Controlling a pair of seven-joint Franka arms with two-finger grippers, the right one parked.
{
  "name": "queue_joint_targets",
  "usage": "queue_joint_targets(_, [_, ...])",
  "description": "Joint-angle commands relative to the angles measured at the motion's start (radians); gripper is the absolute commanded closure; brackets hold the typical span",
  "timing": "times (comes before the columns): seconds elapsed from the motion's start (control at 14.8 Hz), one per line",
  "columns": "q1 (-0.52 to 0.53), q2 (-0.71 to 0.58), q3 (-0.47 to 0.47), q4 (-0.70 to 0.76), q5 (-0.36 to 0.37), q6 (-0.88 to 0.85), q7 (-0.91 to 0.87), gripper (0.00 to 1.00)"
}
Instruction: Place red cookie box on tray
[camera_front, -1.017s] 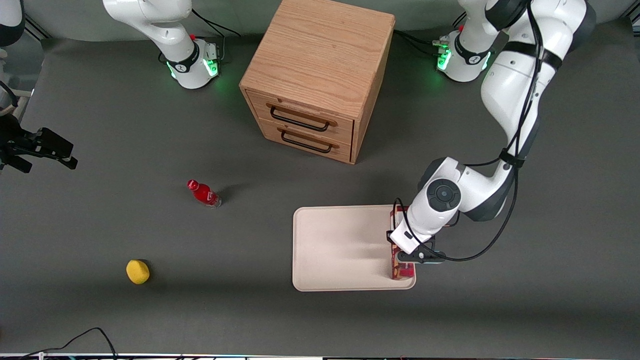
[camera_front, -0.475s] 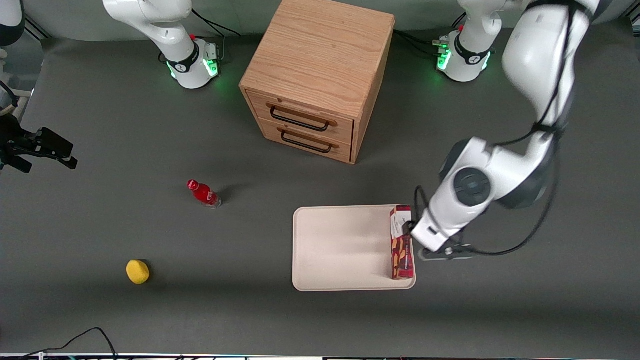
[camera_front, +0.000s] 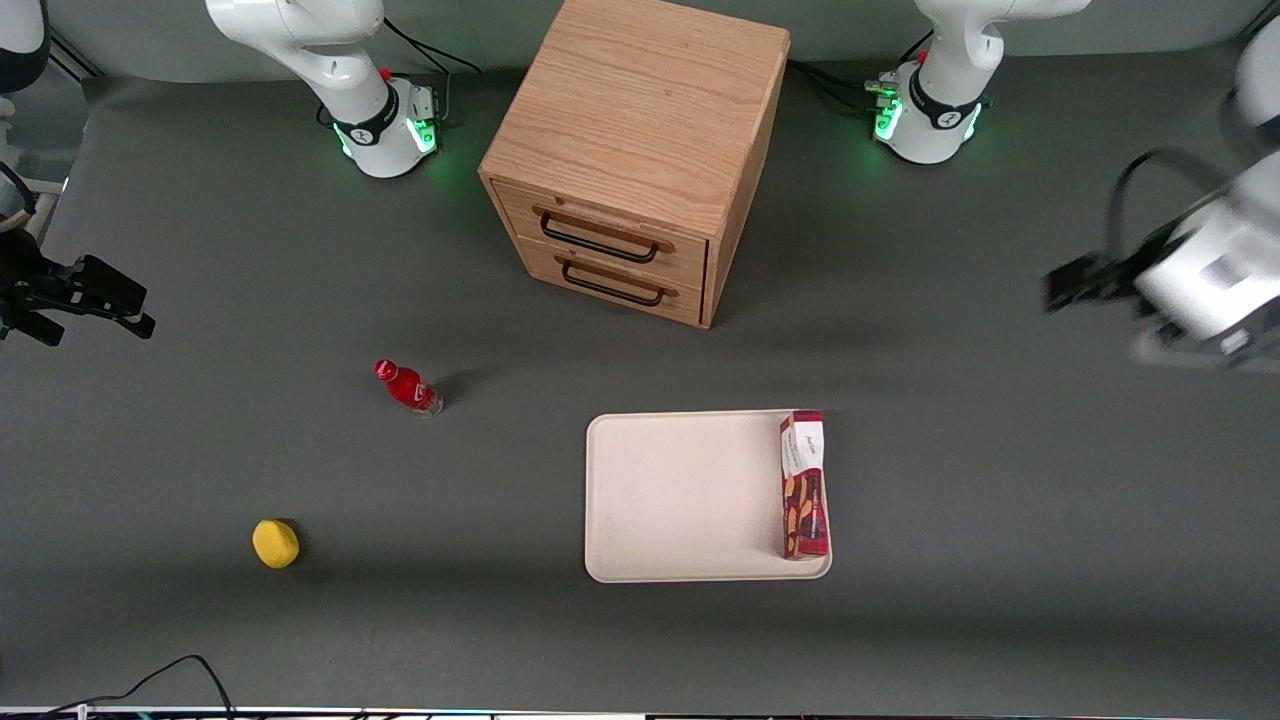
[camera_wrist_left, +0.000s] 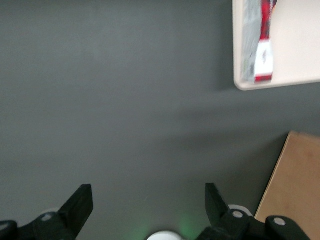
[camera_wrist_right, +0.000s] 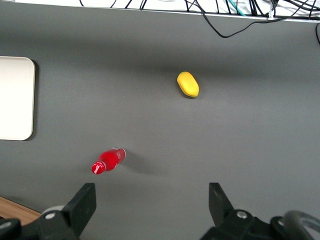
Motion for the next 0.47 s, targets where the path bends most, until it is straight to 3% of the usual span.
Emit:
queue_joint_targets(0.0, [-0.013,-0.238,0.057,-0.301,-0.012,0.082,0.066,0.00])
queue_joint_targets(0.14, [-0.016,-0.285,0.067,-0.345,-0.001,0.075,0.067,0.00])
queue_joint_targets(0.41, [-0.019,-0.215,0.067,-0.169,0.020,-0.051,0.083,0.00])
